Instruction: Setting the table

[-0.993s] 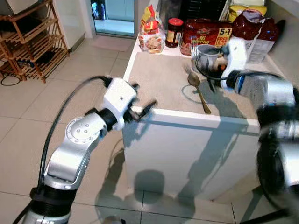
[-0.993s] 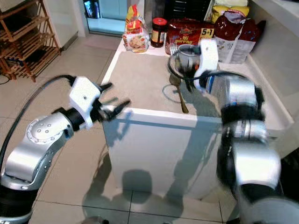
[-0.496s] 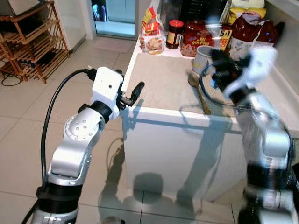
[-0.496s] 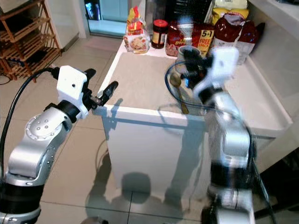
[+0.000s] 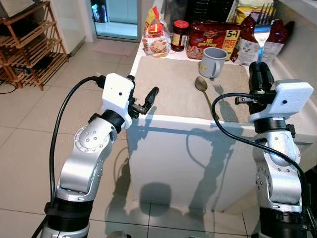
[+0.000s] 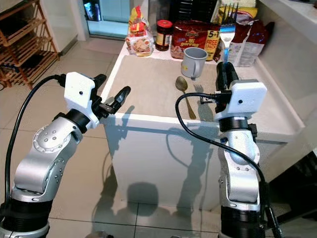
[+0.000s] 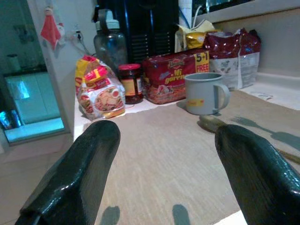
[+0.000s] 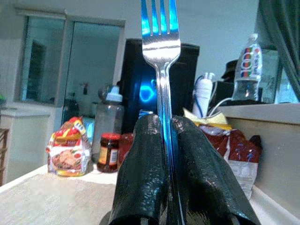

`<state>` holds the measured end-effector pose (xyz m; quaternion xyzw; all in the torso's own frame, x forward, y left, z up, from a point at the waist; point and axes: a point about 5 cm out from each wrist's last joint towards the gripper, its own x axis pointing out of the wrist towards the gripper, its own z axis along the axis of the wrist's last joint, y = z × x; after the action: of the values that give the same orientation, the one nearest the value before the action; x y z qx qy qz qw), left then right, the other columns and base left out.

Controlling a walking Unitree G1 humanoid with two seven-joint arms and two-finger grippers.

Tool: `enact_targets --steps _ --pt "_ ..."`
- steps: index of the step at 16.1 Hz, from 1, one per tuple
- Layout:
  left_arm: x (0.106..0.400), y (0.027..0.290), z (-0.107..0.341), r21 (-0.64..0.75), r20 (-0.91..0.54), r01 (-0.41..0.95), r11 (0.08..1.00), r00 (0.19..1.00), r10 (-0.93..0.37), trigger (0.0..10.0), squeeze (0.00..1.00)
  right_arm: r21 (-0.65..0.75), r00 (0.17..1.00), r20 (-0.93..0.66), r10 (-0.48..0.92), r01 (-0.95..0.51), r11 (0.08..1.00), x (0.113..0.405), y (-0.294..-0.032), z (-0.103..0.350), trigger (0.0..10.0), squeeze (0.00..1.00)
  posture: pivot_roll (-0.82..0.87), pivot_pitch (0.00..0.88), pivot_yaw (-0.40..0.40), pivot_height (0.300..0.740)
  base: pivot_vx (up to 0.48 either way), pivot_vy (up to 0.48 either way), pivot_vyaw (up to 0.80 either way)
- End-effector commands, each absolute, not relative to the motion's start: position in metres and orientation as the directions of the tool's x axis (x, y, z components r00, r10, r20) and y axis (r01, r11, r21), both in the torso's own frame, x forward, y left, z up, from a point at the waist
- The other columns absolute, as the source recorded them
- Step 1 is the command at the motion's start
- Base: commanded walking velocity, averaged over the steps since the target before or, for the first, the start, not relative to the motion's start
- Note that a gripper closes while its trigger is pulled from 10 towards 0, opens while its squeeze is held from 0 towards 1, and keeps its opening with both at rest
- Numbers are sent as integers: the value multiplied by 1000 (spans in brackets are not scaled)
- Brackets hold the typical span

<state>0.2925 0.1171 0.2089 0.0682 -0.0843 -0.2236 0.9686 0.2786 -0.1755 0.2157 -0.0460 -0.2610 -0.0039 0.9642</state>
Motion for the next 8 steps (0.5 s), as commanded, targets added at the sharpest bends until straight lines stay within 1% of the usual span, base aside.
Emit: enact_targets --steps 1,2,5,8 --pt "290 115 214 172 159 434 884 874 -460 10000 0 -64 840 542 -8 50 997 274 -177 221 2431 0 63 4 -51 740 0 0 0" --pt "289 115 212 168 155 433 885 876 -458 10000 0 -56 842 540 -1 37 998 273 -175 220 10000 0 63 4 -51 740 0 0 0" --pt "288 115 211 159 152 433 887 877 -456 10000 0 -3 852 523 28 -31 1000 271 -170 213 10000 0 68 6 -58 740 0 0 0" --pt "283 119 203 141 140 428 893 884 -446 10000 0 -12 866 491 93 -100 995 264 -164 204 10000 0 71 0 -45 740 0 0 0"
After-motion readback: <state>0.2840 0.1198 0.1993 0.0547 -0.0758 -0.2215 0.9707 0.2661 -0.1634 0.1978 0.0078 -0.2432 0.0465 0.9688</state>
